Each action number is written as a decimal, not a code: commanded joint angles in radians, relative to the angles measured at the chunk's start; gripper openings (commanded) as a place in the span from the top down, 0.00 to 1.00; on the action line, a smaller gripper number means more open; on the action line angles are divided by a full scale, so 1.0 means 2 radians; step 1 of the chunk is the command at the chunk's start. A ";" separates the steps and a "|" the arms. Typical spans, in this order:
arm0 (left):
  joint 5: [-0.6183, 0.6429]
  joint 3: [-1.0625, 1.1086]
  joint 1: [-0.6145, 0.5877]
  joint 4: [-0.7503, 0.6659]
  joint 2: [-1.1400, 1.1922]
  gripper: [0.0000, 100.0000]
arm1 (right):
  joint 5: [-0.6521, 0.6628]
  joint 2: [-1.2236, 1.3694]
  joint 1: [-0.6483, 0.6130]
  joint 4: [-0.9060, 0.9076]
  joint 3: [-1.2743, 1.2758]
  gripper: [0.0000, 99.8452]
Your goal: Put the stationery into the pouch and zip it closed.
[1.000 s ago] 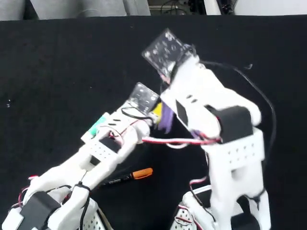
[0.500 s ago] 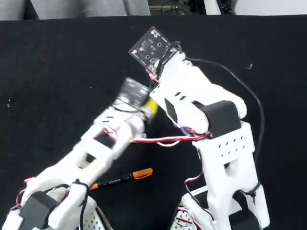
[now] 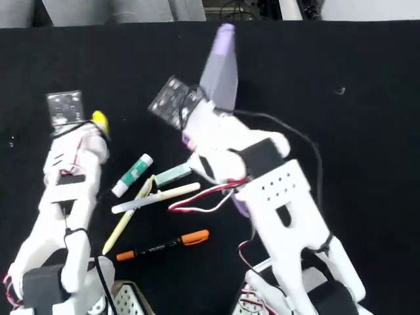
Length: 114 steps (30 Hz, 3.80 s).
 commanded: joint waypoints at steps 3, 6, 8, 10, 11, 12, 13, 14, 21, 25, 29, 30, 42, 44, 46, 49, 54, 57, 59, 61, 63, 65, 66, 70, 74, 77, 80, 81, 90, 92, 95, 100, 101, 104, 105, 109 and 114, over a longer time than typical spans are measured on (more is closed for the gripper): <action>0.005 0.010 -0.011 -0.011 -0.009 0.88 | -0.002 -0.004 -0.005 -0.013 0.051 0.99; 0.003 0.019 -0.002 -0.009 -0.009 0.88 | -0.002 -0.004 -0.005 -0.033 0.081 0.99; 0.003 0.029 0.001 -0.011 -0.009 0.88 | -0.004 -0.004 -0.005 -0.060 0.104 0.99; 0.003 0.035 0.006 -0.011 -0.009 0.88 | -0.021 -0.004 -0.005 -0.093 0.122 0.99; 0.003 0.038 0.006 -0.010 -0.009 0.88 | -0.030 -0.004 -0.005 -0.104 0.128 0.99; 0.003 0.041 0.007 -0.011 -0.009 0.88 | -0.034 -0.004 -0.005 -0.113 0.133 0.99; 0.003 0.043 0.007 -0.011 -0.009 0.88 | -0.037 -0.004 -0.005 -0.116 0.136 0.99; 0.003 0.045 0.007 -0.011 -0.009 0.88 | -0.040 -0.004 -0.005 -0.118 0.139 0.99; -0.006 0.061 0.066 -0.011 -0.010 0.88 | -0.041 -0.002 -0.005 -0.165 0.185 0.99; -0.091 0.079 0.134 -0.012 -0.010 0.88 | -0.049 0.000 -0.005 -0.167 0.191 0.99; -0.130 0.088 0.156 -0.012 -0.026 0.88 | -0.071 -0.003 -0.002 -0.186 0.222 0.99; -0.131 0.092 0.159 -0.012 -0.036 0.88 | -0.071 -0.003 -0.002 -0.193 0.227 0.99; -0.134 0.231 0.247 -0.012 -0.232 0.88 | -0.071 -0.004 -0.002 -0.191 0.214 0.99; -0.134 0.252 0.249 -0.010 -0.266 0.88 | -0.071 -0.004 -0.002 -0.190 0.212 0.99; -0.134 0.268 0.249 -0.009 -0.296 0.88 | -0.071 -0.004 -0.002 -0.181 0.208 0.99; -0.133 0.280 0.250 -0.005 -0.323 0.83 | -0.074 -0.004 -0.002 -0.160 0.194 0.99; -0.132 0.276 0.276 0.030 -0.325 0.75 | -0.075 -0.004 -0.002 -0.146 0.184 0.99; -0.133 0.276 0.283 0.029 -0.325 0.77 | -0.075 -0.005 -0.002 -0.146 0.182 0.99; -0.133 0.276 0.280 0.028 -0.325 0.77 | -0.076 -0.011 -0.003 -0.145 0.178 0.99; -0.133 0.276 0.274 0.028 -0.325 0.77 | -0.076 -0.027 -0.003 -0.131 0.175 0.99; -0.134 0.275 0.271 0.028 -0.325 0.77 | -0.076 -0.050 -0.005 -0.119 0.174 0.99; -0.134 0.275 0.269 0.029 -0.325 0.77 | -0.076 -0.076 -0.005 -0.106 0.172 0.99; -0.134 0.275 0.268 0.030 -0.325 0.77 | -0.076 -0.088 -0.005 -0.100 0.172 0.99; -0.134 0.275 0.268 0.028 -0.325 0.77 | -0.076 -0.120 -0.005 -0.084 0.177 0.99; -0.132 0.275 0.270 0.028 -0.328 0.77 | -0.076 -0.122 -0.006 -0.084 0.177 0.99; -0.131 0.275 0.277 0.029 -0.329 0.77 | -0.076 -0.113 -0.006 -0.087 0.176 0.99; -0.130 0.275 0.288 0.031 -0.329 0.77 | -0.076 -0.103 -0.015 -0.097 0.178 0.99; -0.130 0.275 0.291 0.031 -0.329 0.77 | -0.076 -0.100 -0.019 -0.099 0.178 0.99; -0.130 0.279 0.291 0.031 -0.330 0.77 | -0.076 -0.098 -0.046 -0.105 0.182 0.99; -0.130 0.277 0.279 0.031 -0.330 0.77 | -0.076 -0.097 -0.045 -0.114 0.185 0.99; -0.130 0.277 0.270 0.031 -0.330 0.77 | -0.076 -0.096 -0.045 -0.117 0.185 0.99; -0.130 0.275 0.271 0.058 -0.337 0.77 | -0.073 -0.096 -0.039 -0.127 0.186 0.99; -0.130 0.275 0.271 0.068 -0.347 0.77 | -0.073 -0.096 -0.031 -0.130 0.186 0.99; -0.130 0.277 0.270 0.119 -0.402 0.77 | -0.074 -0.096 -0.005 -0.136 0.186 0.99; -0.130 0.276 0.270 0.144 -0.427 0.77 | -0.073 -0.096 -0.001 -0.136 0.186 0.99; -0.111 0.283 0.270 0.219 -0.543 0.77 | -0.075 -0.096 0.001 -0.134 0.186 0.99; -0.085 0.287 0.285 0.315 -0.651 0.76 | -0.075 -0.096 0.001 -0.135 0.186 0.99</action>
